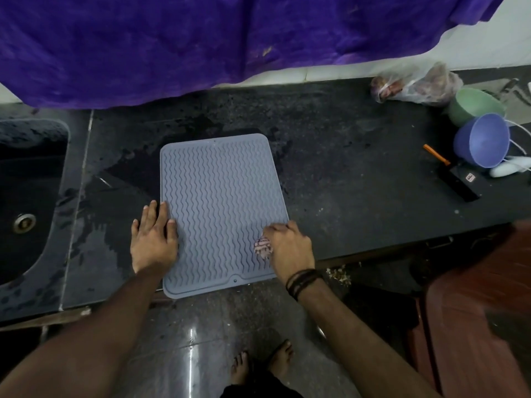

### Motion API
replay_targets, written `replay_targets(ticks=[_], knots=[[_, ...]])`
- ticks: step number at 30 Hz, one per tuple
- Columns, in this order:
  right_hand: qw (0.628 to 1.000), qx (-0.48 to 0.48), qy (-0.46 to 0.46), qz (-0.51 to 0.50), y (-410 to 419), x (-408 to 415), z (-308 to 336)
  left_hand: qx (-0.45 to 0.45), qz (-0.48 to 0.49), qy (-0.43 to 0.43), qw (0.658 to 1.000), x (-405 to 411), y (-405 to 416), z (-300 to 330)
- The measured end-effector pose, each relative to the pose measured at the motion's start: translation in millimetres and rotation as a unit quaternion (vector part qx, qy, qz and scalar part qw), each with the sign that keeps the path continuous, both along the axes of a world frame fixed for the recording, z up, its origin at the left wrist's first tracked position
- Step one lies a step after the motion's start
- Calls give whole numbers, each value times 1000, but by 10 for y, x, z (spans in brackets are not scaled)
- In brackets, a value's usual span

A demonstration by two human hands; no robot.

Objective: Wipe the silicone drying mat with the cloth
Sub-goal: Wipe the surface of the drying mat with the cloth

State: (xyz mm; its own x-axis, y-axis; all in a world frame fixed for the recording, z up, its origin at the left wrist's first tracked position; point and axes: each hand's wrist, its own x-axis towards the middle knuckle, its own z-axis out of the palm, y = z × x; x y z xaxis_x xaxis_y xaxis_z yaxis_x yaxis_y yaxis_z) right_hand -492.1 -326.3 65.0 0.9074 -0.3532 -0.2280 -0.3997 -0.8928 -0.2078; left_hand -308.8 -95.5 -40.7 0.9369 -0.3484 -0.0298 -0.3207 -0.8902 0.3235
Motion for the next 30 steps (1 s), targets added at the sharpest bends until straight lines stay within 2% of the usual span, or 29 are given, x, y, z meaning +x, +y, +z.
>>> replay_targets(ticks=[9,12,16,21,30], knots=[[996,-24,75,46,142,-396,-123,1,2,3,1000,-10,4,-8],[997,-18,59,41,77,-325,4,1,3,3,1000,20,4,-20],[1000,-4,-29,-6,-87,44,17,3,1,1,1000,13,17,-36],[999,-13,47,10,-153,253,-141,3,0,7,1000,16,12,-24],[998,-31,51,20,-88,3,-60,-4,2,15,1000,-31,-7,43]])
